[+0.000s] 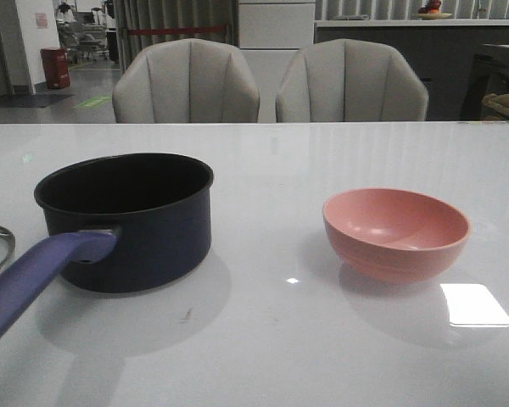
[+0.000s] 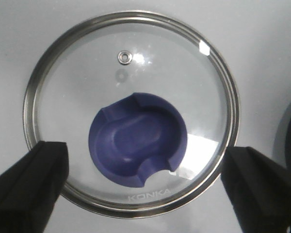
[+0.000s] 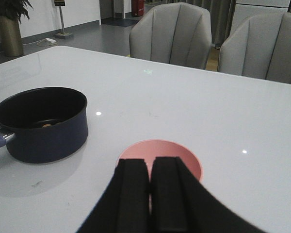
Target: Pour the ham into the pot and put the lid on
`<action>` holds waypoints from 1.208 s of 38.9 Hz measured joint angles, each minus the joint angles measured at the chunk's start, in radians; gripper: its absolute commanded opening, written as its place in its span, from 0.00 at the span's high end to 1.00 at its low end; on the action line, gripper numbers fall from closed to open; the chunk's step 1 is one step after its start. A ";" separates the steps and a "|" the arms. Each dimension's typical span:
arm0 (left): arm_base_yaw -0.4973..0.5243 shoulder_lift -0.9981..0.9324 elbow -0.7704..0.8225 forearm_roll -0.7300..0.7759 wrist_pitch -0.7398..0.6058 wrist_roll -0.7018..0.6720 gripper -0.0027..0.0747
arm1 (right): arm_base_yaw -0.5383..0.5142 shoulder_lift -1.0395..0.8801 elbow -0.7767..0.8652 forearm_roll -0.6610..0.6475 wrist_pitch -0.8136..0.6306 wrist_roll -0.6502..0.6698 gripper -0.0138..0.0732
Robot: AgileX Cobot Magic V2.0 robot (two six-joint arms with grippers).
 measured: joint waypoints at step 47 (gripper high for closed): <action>0.004 0.125 -0.009 -0.010 -0.016 0.000 0.12 | 0.000 0.000 0.000 0.000 0.000 0.000 0.65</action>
